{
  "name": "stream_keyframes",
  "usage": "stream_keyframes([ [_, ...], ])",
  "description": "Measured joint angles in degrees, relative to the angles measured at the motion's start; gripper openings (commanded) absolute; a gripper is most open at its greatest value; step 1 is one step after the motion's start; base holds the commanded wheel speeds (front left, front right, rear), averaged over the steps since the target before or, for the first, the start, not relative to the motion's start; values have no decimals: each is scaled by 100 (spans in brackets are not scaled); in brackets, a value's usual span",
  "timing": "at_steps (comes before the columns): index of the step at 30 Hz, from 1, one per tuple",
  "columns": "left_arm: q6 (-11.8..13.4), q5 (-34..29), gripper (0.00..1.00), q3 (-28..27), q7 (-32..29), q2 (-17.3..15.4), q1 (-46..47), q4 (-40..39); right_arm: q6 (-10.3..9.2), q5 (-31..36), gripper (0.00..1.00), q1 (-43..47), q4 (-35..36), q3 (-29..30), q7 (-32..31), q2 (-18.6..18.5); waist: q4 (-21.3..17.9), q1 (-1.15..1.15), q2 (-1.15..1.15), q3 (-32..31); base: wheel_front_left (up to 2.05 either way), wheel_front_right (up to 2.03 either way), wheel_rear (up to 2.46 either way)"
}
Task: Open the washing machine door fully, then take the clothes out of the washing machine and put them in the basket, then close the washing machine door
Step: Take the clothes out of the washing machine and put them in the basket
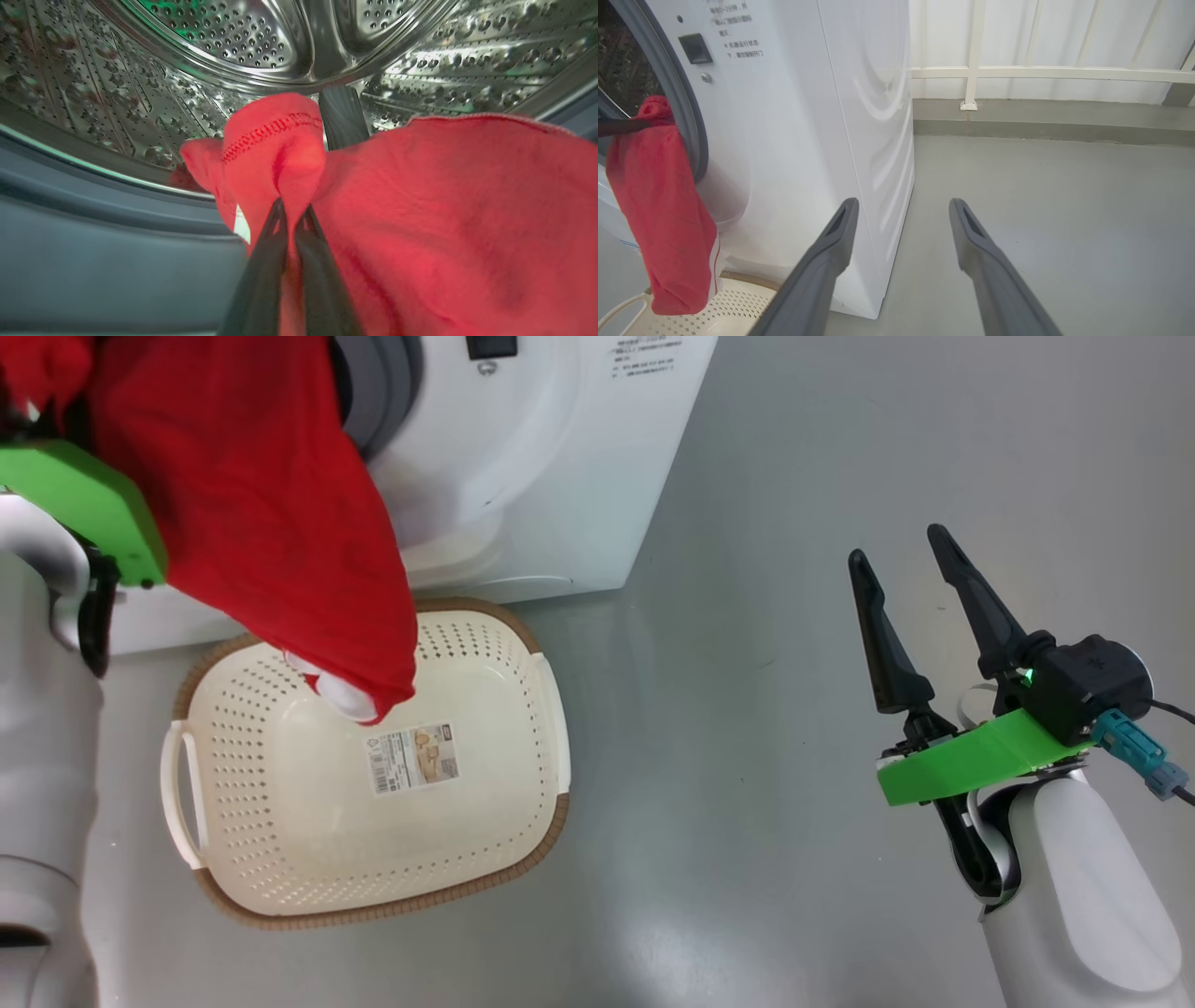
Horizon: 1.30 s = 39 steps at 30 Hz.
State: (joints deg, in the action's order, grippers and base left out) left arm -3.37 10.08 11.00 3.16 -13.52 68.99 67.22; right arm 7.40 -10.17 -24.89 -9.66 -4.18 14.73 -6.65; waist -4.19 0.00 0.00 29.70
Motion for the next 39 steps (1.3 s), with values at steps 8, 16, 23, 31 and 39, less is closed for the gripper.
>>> stream_keyframes([
  [8, -303, 611, 0, -318, 1060, 190, -611, -372, 0, 0, 100, 47, -10, 32, 0, -19, 86, 0, 0, -239, 0, 0, 0],
  [16, -353, 808, 0, -560, 1128, 311, -1968, -2385, 0, 0, 100, 261, -16, 110, 0, -78, 212, 0, 0, -440, 0, 0, 0],
  [23, -319, 849, 0, -728, 1137, 504, -3480, -4089, 0, 0, 100, 297, -14, 108, 0, -112, 258, 0, 0, -585, 0, 0, 0],
  [31, -162, 851, 0, -660, 953, 555, -4809, -5458, 0, -1, 100, 400, -16, 107, 0, -122, 290, 0, 0, -628, 0, 0, 0],
  [39, -116, 896, 0, -363, 516, 658, -5656, -5978, 0, -1, 100, 398, -14, 102, 0, -119, 281, 0, 0, -550, 0, 0, 0],
])
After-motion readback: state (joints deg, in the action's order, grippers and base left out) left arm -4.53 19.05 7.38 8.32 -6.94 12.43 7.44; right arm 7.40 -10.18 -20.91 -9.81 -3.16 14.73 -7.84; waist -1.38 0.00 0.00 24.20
